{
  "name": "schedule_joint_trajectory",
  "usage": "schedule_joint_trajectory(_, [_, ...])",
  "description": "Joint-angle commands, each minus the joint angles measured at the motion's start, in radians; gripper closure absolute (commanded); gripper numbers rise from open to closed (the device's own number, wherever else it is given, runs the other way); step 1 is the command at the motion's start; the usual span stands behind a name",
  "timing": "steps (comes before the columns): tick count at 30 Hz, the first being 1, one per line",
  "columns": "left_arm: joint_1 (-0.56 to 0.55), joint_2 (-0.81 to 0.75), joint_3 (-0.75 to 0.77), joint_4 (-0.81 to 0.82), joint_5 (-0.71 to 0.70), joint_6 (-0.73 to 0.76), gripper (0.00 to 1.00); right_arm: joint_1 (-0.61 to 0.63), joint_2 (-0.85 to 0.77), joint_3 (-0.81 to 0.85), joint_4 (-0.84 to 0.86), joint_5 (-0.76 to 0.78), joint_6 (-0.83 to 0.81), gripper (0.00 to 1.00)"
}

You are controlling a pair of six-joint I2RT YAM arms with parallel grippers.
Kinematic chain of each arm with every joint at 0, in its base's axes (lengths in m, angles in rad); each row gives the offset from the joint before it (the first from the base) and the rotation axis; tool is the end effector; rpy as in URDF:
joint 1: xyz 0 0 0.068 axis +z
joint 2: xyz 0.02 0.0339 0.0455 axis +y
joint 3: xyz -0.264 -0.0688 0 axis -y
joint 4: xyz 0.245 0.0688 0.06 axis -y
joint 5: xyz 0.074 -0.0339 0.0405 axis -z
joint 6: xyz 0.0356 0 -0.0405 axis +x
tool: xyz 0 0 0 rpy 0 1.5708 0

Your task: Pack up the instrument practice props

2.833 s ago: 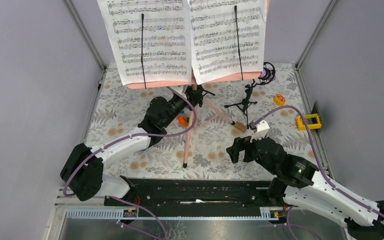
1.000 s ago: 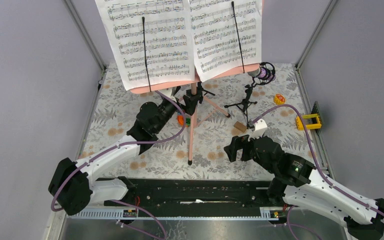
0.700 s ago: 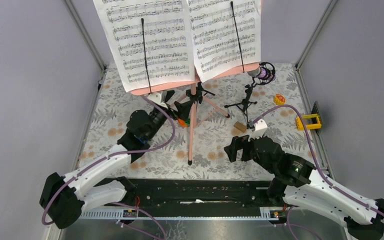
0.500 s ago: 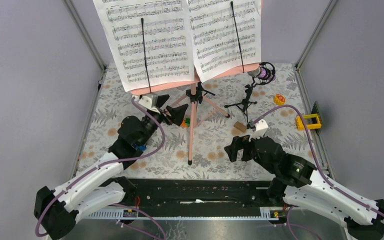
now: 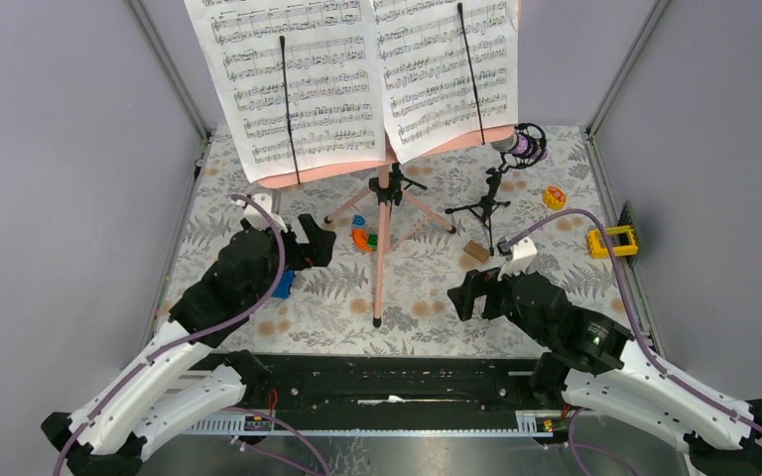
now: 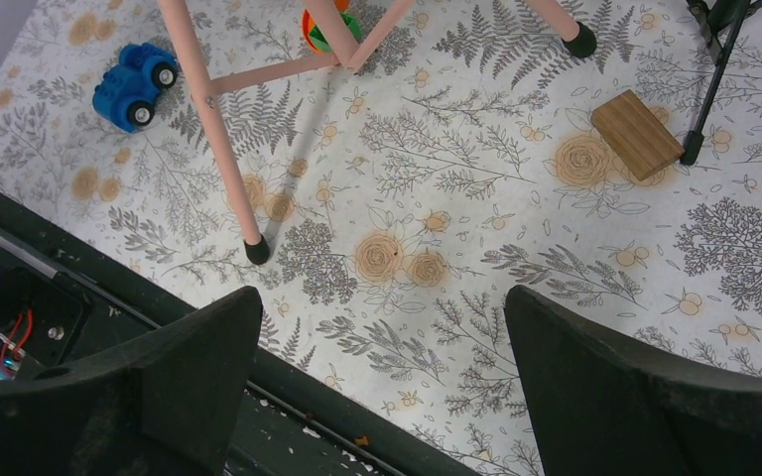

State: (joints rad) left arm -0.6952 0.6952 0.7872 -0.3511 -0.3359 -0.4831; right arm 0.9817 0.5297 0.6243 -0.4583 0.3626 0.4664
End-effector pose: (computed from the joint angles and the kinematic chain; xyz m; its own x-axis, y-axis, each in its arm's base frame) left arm 0.1302 -0.0933 0.3373 -0.3415 -0.2863 -0.8952 0.2275 0.8990 -0.3742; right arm 0.0831 0.1016 0.2916 -0.4433 0.0934 -0.8915 -0.4410 0.8432 0.3076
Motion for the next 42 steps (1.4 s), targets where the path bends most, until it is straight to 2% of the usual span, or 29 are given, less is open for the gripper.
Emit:
schedule_joint_trajectory(1, [-0.001,-0.046,0.154,-0.307,0.088,-0.028,0.01,0.002,0.038,0.063,0.011,0.004,-0.039,0.0])
schedule_joint_trajectory(7, [-0.001,-0.179,0.294,-0.291,0.449,0.09,0.01,0.003,0.053,0.103,-0.012,-0.033,-0.088,0.0])
schedule_joint_trajectory(11, [-0.001,-0.139,0.448,-0.321,0.682,0.138,0.03,0.003,0.051,0.117,-0.011,-0.065,-0.109,0.0])
schedule_joint_trajectory(13, [-0.001,-0.116,0.522,-0.332,0.728,0.155,0.04,0.003,0.052,0.124,-0.015,-0.072,-0.112,0.0])
schedule_joint_trajectory(19, [0.0,0.006,0.787,-0.355,0.641,0.203,0.05,0.003,0.052,0.156,-0.019,-0.086,-0.108,0.0])
schedule_joint_trajectory(25, [0.0,0.202,1.032,-0.361,0.447,0.137,0.08,0.002,0.065,0.238,-0.023,-0.098,-0.089,0.0])
schedule_joint_trajectory(28, [0.0,0.27,1.099,-0.36,0.376,0.128,0.09,0.002,0.09,0.302,-0.028,-0.138,-0.091,0.0])
schedule_joint_trajectory(34, [0.0,0.35,1.186,-0.318,0.356,0.123,0.1,0.002,0.167,0.484,-0.034,-0.225,-0.073,0.0])
schedule_joint_trajectory(42, [0.001,0.388,1.209,-0.318,0.24,0.111,0.11,0.002,0.312,0.766,0.0,-0.326,-0.028,0.0])
